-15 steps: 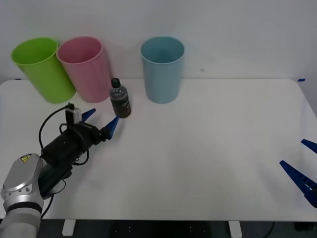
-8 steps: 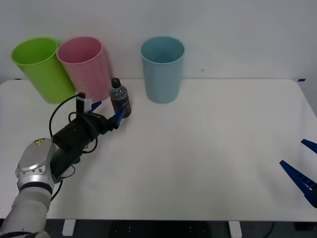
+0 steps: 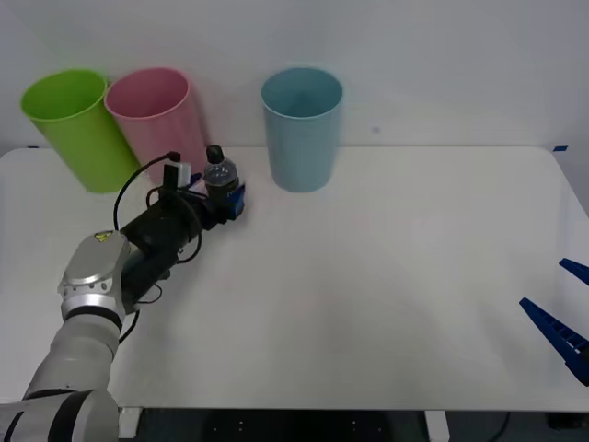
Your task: Grasp the object on the table and drop it into the matching bin: aluminum can to the light blue bin, PET bottle to the pink bin.
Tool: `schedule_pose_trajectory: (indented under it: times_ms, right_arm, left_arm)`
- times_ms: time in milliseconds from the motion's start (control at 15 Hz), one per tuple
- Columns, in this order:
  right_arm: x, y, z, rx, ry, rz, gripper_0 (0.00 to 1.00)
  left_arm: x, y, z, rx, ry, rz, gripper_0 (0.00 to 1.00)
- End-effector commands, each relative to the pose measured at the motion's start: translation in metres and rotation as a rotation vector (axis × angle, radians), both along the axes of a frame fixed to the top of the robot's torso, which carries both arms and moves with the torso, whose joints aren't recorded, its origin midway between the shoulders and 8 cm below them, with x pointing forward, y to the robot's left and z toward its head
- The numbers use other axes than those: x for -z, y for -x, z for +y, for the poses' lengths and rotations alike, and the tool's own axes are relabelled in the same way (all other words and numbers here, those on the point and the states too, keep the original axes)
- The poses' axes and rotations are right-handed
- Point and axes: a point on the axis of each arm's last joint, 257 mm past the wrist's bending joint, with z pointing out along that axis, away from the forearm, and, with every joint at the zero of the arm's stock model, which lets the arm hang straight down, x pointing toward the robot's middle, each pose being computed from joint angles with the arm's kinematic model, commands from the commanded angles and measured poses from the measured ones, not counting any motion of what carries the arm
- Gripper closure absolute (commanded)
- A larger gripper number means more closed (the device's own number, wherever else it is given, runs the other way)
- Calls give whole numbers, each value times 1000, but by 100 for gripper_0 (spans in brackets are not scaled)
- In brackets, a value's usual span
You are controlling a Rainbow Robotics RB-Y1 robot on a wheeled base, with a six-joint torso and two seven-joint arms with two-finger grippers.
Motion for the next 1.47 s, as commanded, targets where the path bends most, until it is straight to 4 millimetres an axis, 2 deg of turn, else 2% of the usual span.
schedule_pose_trajectory:
  times_ms: [67,400,467,533,600,1133,1467]
  right_arm:
    - [0,0,0,0,0,0,0]
    - [0,0,0,0,0,0,0]
    - [0,0,0,0,0,0,0]
    - [0,0,0,0,0,0,0]
    - [0,0,0,0,0,0,0]
    - [0,0,0,0,0,0,0]
    - [0,0,0,0,0,0,0]
  left_arm:
    - [-1,-4,-5,-14,-10,1,0]
    - [-3,-7,-5,-22,-22,-3,0]
    - [-2,-6,-4,-24,-22,0,20]
    - [-2,-7,-3,-29,-27,-2,72]
    - [-3,-8,-3,-32,-31,-4,98]
    - [-3,-9,-4,-35,-42,-5,100]
    - [1,-4,5,-21,-39,0,100]
